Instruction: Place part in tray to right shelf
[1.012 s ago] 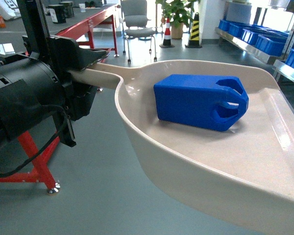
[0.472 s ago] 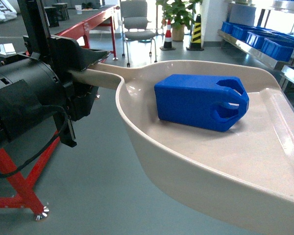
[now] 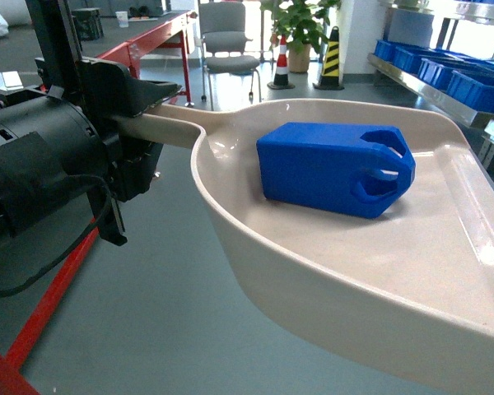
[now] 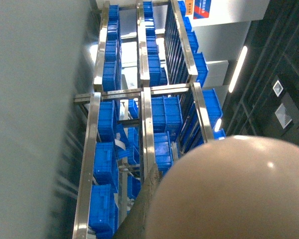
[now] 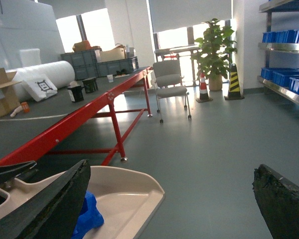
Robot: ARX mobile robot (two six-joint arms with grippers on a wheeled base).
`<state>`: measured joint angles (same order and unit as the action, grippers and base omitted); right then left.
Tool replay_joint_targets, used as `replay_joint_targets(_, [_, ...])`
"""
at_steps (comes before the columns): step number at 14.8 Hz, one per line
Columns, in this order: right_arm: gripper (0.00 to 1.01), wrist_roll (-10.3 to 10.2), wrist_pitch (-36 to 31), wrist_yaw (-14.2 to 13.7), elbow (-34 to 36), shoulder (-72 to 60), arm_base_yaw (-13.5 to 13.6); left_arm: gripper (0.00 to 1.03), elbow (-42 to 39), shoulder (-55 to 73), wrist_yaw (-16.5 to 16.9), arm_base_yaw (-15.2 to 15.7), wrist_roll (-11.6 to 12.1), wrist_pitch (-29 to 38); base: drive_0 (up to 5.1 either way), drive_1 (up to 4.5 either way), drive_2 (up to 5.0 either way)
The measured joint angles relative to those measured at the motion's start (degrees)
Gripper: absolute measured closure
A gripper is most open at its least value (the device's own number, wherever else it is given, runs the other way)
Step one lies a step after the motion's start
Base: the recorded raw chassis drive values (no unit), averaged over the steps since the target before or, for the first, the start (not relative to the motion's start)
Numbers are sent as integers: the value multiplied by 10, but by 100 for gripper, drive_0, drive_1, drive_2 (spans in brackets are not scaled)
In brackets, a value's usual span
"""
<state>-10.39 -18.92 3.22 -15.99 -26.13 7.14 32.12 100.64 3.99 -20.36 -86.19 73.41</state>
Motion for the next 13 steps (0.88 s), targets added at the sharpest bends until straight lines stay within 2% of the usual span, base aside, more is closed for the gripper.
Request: replay_joint_targets(13, [3,0,3,0,0,0,0,91,0,0,-1,0,0,-1,-7,419,-434])
